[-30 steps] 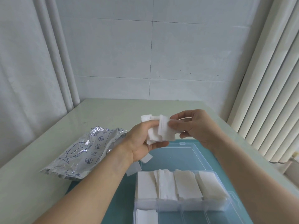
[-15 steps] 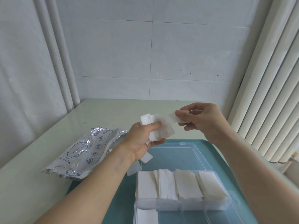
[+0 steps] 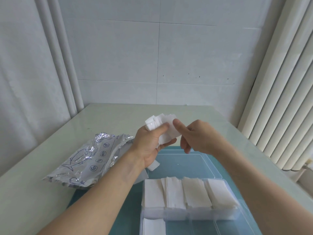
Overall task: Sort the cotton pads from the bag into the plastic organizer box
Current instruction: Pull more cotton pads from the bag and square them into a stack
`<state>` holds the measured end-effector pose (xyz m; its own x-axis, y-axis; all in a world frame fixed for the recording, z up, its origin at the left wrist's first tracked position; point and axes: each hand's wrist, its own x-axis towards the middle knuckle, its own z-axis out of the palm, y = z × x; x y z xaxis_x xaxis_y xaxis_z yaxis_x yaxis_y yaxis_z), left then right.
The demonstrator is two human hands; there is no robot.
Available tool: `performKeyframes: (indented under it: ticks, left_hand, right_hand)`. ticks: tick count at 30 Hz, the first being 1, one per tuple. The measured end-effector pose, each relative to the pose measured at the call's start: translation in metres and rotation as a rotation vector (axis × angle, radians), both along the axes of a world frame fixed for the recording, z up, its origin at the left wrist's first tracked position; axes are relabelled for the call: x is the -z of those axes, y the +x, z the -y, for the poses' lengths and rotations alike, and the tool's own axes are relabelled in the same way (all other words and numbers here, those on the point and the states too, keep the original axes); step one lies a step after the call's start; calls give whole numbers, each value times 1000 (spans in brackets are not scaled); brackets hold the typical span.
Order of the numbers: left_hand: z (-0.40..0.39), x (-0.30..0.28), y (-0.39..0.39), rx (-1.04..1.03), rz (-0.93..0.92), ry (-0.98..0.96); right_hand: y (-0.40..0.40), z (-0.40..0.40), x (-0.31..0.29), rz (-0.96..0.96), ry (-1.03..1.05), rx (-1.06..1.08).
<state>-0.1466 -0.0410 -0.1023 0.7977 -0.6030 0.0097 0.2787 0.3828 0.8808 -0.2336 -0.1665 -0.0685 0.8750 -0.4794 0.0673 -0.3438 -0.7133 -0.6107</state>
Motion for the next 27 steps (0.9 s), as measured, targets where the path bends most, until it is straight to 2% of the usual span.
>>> performKeyframes:
  ticks: [2,7,11,20,27]
  left_hand:
    - [-1,-1,1,12,-14,0]
    - [-3,-4,-1,167,-6,-7]
    - [-2,-3,-2,189,0,-24]
    - [-6,0,-4,360,79,5]
    - [-8,1,-1,370,55,-6]
  right_hand:
    - [-4,11,-7,-19,27,-5]
    - [-5,17,-4,220,206,-159]
    - [0,16,4,384,351,-113]
    - [2,20,12,284,601,-174]
    - [2,23,9,381,648,-63]
